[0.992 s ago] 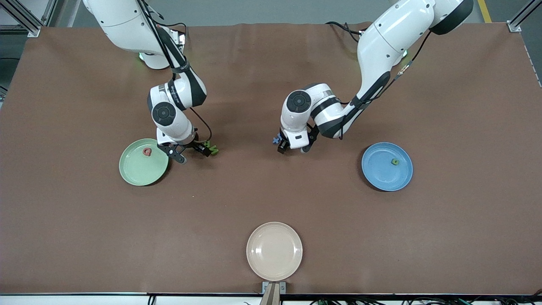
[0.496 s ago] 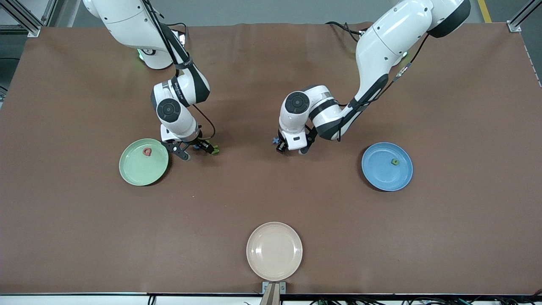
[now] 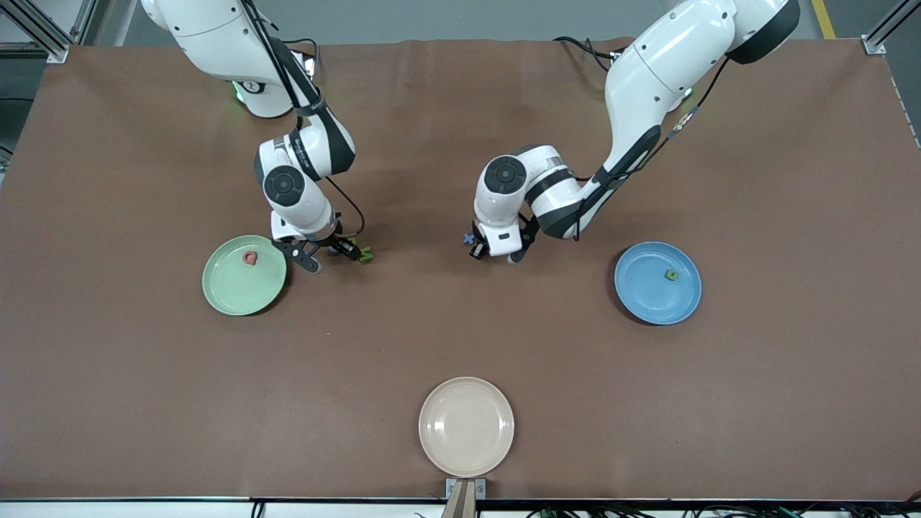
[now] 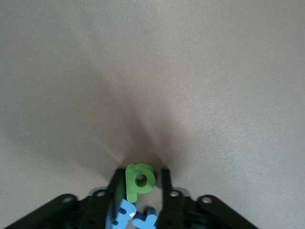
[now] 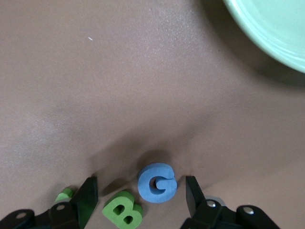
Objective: Sort upper and lower case letters into plates
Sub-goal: 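Place the p in the blue plate while the right gripper places the G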
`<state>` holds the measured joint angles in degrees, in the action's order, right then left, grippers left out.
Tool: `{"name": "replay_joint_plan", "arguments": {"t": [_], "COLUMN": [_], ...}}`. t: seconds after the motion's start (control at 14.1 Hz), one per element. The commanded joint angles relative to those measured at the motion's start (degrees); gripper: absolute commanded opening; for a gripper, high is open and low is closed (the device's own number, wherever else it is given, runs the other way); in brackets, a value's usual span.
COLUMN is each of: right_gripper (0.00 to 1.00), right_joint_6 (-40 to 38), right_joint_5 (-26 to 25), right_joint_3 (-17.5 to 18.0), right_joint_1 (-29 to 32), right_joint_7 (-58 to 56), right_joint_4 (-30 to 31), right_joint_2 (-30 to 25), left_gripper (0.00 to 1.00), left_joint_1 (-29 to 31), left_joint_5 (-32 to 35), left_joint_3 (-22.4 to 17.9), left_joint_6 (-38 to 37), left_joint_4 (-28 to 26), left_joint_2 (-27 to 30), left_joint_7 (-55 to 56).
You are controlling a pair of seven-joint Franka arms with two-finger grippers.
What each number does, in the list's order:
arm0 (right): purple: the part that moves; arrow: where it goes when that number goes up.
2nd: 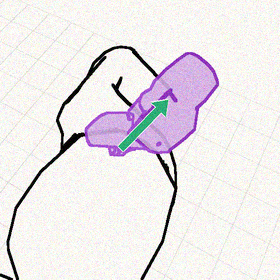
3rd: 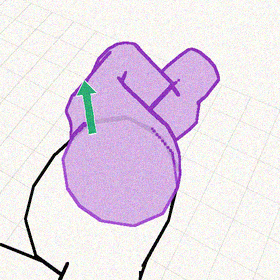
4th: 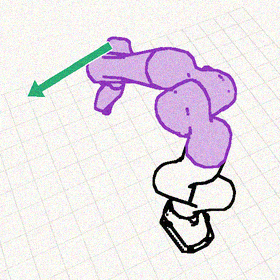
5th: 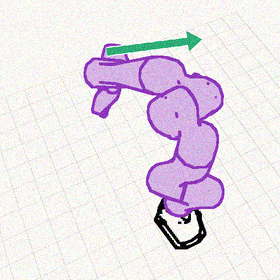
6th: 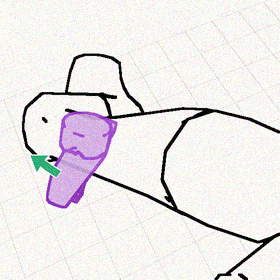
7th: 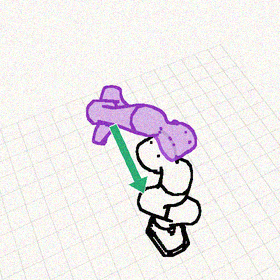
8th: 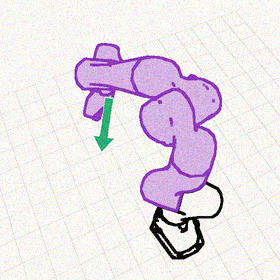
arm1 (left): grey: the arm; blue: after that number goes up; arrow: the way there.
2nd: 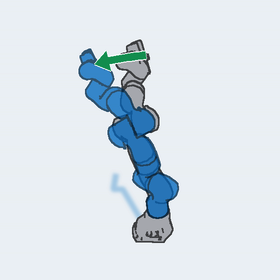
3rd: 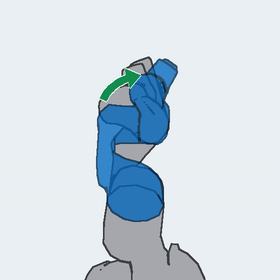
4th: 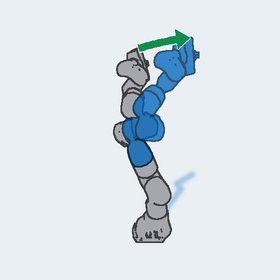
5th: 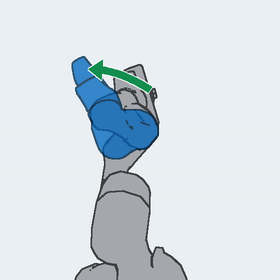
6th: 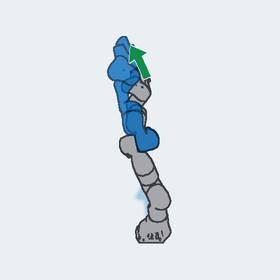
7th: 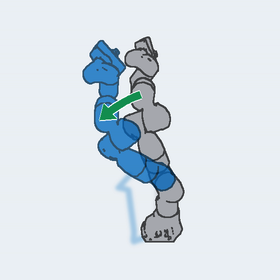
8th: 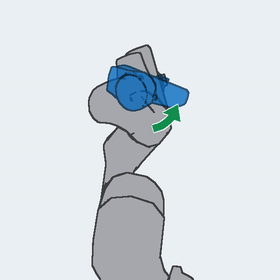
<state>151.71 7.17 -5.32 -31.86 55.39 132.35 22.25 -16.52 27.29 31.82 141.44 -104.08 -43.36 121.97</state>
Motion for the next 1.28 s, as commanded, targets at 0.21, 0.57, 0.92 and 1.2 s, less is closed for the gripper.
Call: {"name": "replay_joint_plan", "arguments": {"t": [0.21, 0.57, 0.92, 1.2], "right_gripper": [0.60, 0.08, 0.01, 0.00], "right_joint_6": [0.6, 0.4, -0.5, -10.1], "right_joint_5": [-0.2, -0.2, -0.2, -0.2], "right_joint_3": [-0.4, -0.3, -0.4, -0.4], "right_joint_1": [0.1, 0.9, 3.2, 10.0], "right_joint_7": [-0.1, -0.8, -5.1, -15.1], "right_joint_4": [1.9, 1.9, -0.1, -7.3], "right_joint_2": [-1.9, -1.9, -2.3, -2.4], "left_gripper": [0.15, 0.15, 0.14, 0.13], "left_joint_1": [-0.4, 2.3, 22.2, 43.1], "left_joint_5": [2.1, 1.4, 0.7, 1.8], "left_joint_3": [-1.4, -0.8, 12.2, 24.8], "left_joint_6": [-0.4, -7.4, -12.1, -18.0], "left_joint_4": [0.2, -0.9, -6.0, -12.4], "left_joint_2": [0.9, 8.8, 14.0, 14.5], "left_joint_7": [0.6, -3.8, -21.8, -43.3]}}
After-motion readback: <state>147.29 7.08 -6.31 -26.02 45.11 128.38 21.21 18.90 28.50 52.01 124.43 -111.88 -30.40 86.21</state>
